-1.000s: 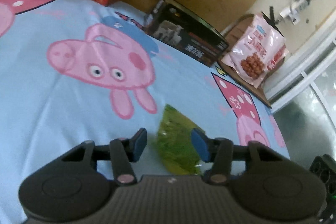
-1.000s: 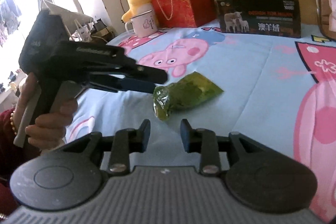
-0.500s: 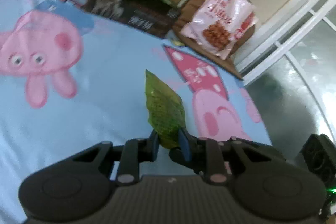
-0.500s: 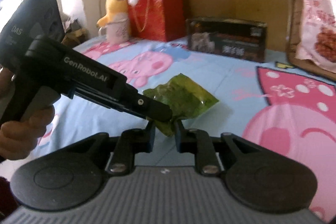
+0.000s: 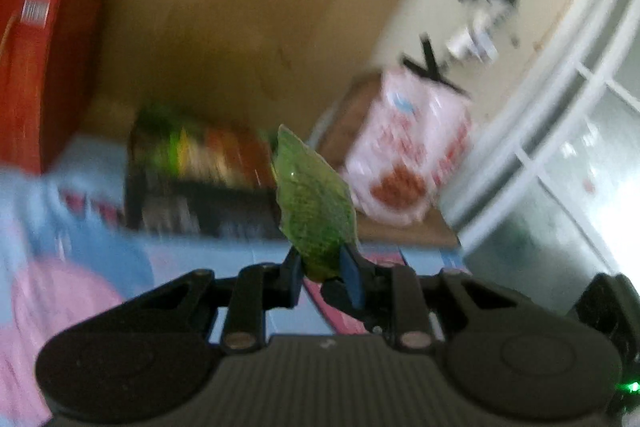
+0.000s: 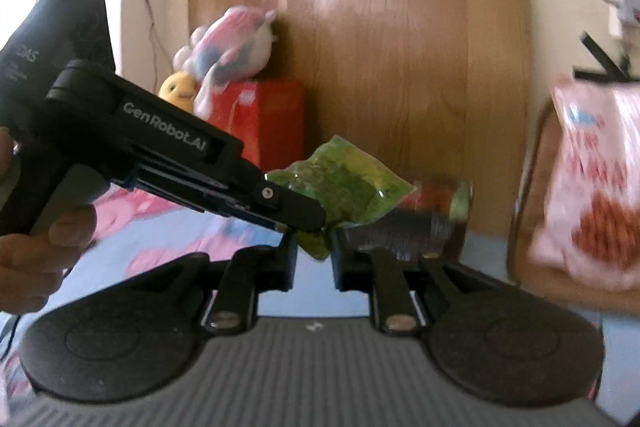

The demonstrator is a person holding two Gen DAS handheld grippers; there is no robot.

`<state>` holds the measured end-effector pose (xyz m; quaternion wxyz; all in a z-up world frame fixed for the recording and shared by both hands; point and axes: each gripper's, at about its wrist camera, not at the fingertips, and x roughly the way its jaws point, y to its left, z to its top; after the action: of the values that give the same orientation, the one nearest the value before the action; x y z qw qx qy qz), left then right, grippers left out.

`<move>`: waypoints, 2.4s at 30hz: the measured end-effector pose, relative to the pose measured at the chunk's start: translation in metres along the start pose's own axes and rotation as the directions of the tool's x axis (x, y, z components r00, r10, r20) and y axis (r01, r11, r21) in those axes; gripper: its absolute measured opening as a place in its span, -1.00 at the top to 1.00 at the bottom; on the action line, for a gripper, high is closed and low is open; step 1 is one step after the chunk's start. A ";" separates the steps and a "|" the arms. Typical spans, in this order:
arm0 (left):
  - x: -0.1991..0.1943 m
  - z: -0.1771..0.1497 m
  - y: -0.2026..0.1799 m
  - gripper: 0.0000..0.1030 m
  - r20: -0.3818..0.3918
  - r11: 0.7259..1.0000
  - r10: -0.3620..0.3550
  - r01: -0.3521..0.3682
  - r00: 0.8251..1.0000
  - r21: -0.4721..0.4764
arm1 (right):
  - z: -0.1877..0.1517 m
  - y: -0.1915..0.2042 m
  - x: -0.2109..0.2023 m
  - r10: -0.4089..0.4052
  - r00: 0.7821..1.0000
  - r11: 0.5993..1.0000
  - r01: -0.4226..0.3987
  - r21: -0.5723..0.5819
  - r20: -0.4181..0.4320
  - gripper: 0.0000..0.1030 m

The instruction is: Organize snacks

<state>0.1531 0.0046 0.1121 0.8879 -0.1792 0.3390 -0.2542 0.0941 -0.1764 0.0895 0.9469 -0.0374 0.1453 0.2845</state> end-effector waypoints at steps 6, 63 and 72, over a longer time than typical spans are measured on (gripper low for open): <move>0.036 0.058 0.049 0.56 0.025 0.994 0.092 -0.090 0.995 -0.063 | 0.034 -0.023 0.085 0.026 0.998 1.000 -0.026 0.008 -0.055 0.61; -0.126 -0.202 -0.111 -1.00 0.320 0.791 0.513 -0.584 0.797 0.185 | -0.121 0.086 -0.179 -0.215 0.976 0.831 0.168 0.530 0.026 -1.00; -0.137 -0.220 -0.112 -1.00 0.321 0.740 0.576 -0.646 0.752 0.184 | -0.126 0.094 -0.184 -0.236 0.971 0.825 0.185 0.535 0.029 -1.00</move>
<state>-0.1244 -0.0393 0.0813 0.9723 0.0424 0.2276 0.0318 -0.1363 -0.2142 0.0247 0.9518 0.2220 0.1681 0.1287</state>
